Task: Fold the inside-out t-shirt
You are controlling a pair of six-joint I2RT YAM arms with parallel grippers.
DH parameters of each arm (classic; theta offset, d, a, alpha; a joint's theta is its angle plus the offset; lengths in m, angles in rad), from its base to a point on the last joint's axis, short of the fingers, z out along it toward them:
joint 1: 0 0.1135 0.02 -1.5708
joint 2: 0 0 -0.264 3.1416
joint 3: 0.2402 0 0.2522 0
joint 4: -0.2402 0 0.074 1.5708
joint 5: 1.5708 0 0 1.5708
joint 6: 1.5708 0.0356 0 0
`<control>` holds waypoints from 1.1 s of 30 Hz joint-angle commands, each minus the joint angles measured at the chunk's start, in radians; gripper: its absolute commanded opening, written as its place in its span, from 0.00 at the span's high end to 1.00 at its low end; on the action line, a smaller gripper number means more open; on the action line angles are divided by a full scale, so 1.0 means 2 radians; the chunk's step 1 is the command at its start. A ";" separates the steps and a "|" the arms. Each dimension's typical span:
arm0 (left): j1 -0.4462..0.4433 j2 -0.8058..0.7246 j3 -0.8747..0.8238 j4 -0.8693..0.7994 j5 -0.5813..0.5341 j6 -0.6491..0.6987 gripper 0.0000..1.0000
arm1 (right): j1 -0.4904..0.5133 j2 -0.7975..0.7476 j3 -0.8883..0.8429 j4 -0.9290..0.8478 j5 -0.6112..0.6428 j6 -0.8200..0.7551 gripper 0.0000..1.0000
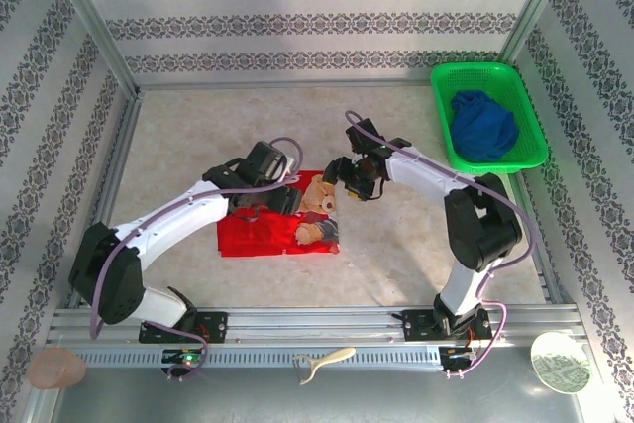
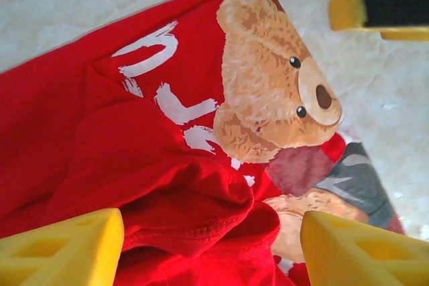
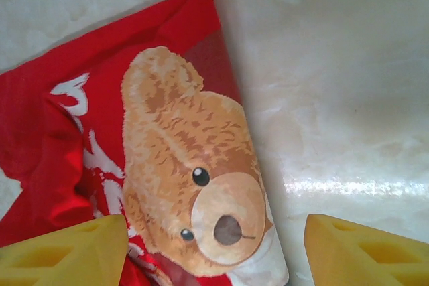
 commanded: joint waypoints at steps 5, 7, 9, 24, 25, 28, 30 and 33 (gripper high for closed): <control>-0.025 0.050 0.002 0.019 -0.075 0.072 0.28 | 0.015 0.043 0.023 0.013 -0.002 0.024 0.29; -0.025 0.064 0.006 0.024 -0.085 0.078 0.28 | 0.021 0.052 0.025 0.013 0.003 0.027 0.29; -0.025 0.076 0.010 0.030 -0.103 0.080 0.34 | 0.027 0.061 0.026 0.013 0.005 0.031 0.29; 0.116 0.053 0.001 0.101 0.008 -0.006 1.00 | 0.047 0.104 0.017 -0.046 0.075 0.058 0.57; 0.135 0.050 -0.006 0.111 0.025 -0.017 0.98 | 0.047 0.106 0.017 -0.046 0.075 0.059 0.57; 0.185 0.054 -0.023 0.132 0.065 -0.045 0.81 | 0.048 0.112 0.021 -0.050 0.073 0.059 0.57; 0.220 0.060 -0.035 0.144 0.072 -0.073 0.62 | 0.048 0.114 0.024 -0.053 0.075 0.058 0.56; 0.274 0.059 -0.058 0.171 0.090 -0.122 0.39 | 0.050 0.114 0.027 -0.056 0.074 0.054 0.57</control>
